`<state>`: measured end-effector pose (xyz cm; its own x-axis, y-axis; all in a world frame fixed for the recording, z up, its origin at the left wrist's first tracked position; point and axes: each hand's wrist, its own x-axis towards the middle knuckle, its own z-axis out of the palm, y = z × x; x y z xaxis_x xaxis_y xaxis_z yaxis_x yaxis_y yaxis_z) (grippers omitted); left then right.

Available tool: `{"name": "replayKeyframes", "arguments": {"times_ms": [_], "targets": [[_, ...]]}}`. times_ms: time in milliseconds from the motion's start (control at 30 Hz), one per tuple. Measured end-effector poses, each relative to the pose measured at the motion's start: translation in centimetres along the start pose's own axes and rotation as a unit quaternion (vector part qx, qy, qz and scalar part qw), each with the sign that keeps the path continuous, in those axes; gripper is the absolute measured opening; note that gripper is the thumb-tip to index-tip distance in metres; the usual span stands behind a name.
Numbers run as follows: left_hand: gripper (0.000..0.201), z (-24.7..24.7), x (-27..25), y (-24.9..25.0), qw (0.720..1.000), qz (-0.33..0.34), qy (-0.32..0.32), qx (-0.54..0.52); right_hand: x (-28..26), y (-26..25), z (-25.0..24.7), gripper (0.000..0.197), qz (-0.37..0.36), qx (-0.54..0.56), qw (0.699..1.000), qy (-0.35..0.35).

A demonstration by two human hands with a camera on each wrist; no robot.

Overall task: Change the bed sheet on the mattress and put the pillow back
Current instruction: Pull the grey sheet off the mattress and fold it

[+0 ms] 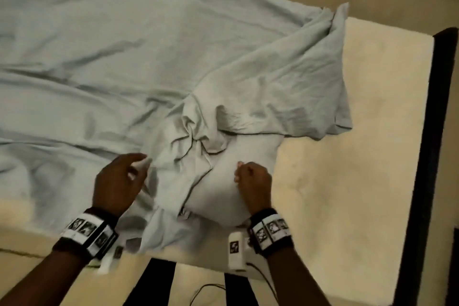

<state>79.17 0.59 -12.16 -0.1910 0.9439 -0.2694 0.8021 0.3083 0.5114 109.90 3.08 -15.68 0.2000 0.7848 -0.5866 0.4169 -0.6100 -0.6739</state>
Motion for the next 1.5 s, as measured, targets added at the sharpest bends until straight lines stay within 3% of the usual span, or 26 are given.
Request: {"name": "replayKeyframes", "arguments": {"times_ms": [200,267,333,400,467,533,567,700,767,867,967,1133,1233,1300,1367,1433,1500], "targets": [[0.046,9.4,9.2,11.3,0.989,0.092,0.036,-0.108,7.3,0.4,-8.5,0.032,0.019,0.070,0.992,0.104],[0.075,11.9,12.9,14.9,0.989,0.078,0.021,-0.126,9.6,0.2,-9.6,0.026,0.050,0.106,0.991,0.068],[0.106,14.0,16.6,17.2,0.991,0.022,-0.036,-0.130,11.9,0.5,-9.8,0.034,0.046,0.079,0.996,-0.001],[0.114,15.5,19.0,18.0,0.990,0.007,-0.113,-0.085,13.7,1.6,-9.5,0.048,-0.003,-0.007,0.998,-0.056],[0.083,16.2,19.6,17.8,0.981,0.040,-0.188,-0.027,14.8,2.5,-9.5,0.053,-0.009,-0.049,0.996,-0.077],[0.038,15.9,18.4,17.0,0.974,0.079,-0.213,-0.022,15.3,1.9,-9.5,0.059,0.026,-0.001,0.996,-0.083],[0.028,15.6,17.2,16.3,0.969,0.089,-0.226,-0.044,15.1,1.1,-9.5,0.057,0.054,0.041,0.995,-0.070],[0.027,13.5,10.2,13.1,0.954,0.103,-0.256,-0.113,14.4,-1.6,-9.8,0.051,0.063,0.129,0.989,0.030],[0.030,12.6,6.9,12.1,0.951,0.144,-0.243,-0.128,14.3,-3.6,-9.9,0.054,0.059,0.173,0.982,0.051],[0.022,10.6,2.5,10.2,0.952,0.176,-0.191,-0.160,14.7,-7.0,-8.9,0.053,0.086,0.239,0.967,0.036],[0.008,7.8,-0.5,8.5,0.955,0.194,-0.157,-0.159,14.7,-9.6,-6.4,0.035,0.077,0.192,0.978,0.032],[0.006,2.6,-1.7,4.9,0.963,0.200,-0.150,-0.103,10.4,-14.8,-0.3,0.024,0.032,0.216,0.976,0.003],[0.023,1.2,-3.8,-0.2,0.981,0.137,-0.134,-0.039,3.7,-18.1,3.2,0.017,-0.079,0.173,0.979,-0.067],[0.034,0.2,-5.6,-4.5,0.994,0.025,-0.094,-0.048,-1.3,-18.0,5.6,0.011,-0.153,0.131,0.958,-0.204],[0.032,-1.4,-7.4,-8.2,0.992,-0.081,-0.050,-0.077,-3.9,-15.7,7.2,0.005,-0.155,0.053,0.937,-0.310],[0.021,-3.1,-9.0,-10.3,0.985,-0.136,0.000,-0.106,-2.8,-11.9,7.4,0.013,-0.115,-0.066,0.931,-0.340],[0.015,-4.5,-9.9,-11.7,0.980,-0.154,0.043,-0.115,-0.9,-8.8,6.4,0.017,-0.099,-0.289,0.893,-0.331]]}}
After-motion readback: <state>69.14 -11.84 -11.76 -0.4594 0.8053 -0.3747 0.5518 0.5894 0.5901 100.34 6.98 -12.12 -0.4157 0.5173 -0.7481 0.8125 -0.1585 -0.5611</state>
